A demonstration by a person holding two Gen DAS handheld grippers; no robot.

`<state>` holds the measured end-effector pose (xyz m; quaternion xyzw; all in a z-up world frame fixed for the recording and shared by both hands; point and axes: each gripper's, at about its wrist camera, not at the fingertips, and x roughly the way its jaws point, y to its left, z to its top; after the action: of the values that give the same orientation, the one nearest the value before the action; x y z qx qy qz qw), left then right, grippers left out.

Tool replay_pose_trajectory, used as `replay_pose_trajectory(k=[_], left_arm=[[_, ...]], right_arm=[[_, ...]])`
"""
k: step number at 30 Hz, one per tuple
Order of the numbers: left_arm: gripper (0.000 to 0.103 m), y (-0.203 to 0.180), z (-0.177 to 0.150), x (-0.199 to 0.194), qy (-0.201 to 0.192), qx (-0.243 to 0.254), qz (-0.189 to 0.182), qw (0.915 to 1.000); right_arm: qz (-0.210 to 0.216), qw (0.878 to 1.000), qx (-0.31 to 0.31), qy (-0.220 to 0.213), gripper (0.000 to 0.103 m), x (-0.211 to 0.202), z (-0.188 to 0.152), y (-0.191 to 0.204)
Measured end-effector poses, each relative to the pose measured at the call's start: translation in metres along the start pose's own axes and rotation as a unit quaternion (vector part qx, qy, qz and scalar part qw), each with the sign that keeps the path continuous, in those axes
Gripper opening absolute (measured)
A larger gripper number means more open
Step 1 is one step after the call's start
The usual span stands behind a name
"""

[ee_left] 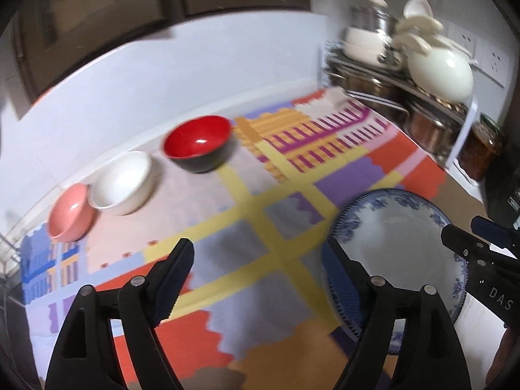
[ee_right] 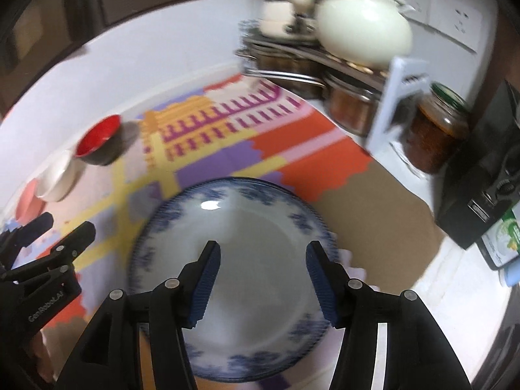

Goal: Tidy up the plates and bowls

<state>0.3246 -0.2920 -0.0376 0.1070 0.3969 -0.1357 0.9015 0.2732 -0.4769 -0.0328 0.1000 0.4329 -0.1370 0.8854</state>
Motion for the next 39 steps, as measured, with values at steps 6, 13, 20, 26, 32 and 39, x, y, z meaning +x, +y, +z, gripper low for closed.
replay_pose_trajectory(k=[6, 13, 20, 26, 32, 39], left_arm=[[0.084, 0.048, -0.008, -0.027, -0.027, -0.032, 0.04, 0.9983], [0.085, 0.103, -0.016, -0.055, -0.041, -0.073, 0.057, 0.9949], [0.085, 0.153, -0.025, -0.081, -0.059, -0.104, 0.084, 0.9893], [0.085, 0.192, -0.033, -0.095, -0.071, -0.124, 0.11, 0.9836], [0.085, 0.23, -0.038, -0.102, -0.079, -0.143, 0.13, 0.9778], [0.085, 0.265, -0.037, -0.1, -0.085, -0.153, 0.146, 0.9738]], right_arm=[[0.036, 0.999, -0.03, -0.025, 0.056, -0.014, 0.002, 0.044], [0.092, 0.993, -0.055, -0.046, 0.056, -0.029, 0.006, 0.098], [0.152, 0.982, -0.084, -0.067, 0.056, -0.045, 0.009, 0.154], [0.183, 0.973, -0.105, -0.092, 0.056, -0.059, 0.012, 0.198], [0.208, 0.966, -0.116, -0.103, 0.056, -0.062, 0.014, 0.238], [0.237, 0.956, -0.136, -0.106, 0.056, -0.061, 0.018, 0.282]])
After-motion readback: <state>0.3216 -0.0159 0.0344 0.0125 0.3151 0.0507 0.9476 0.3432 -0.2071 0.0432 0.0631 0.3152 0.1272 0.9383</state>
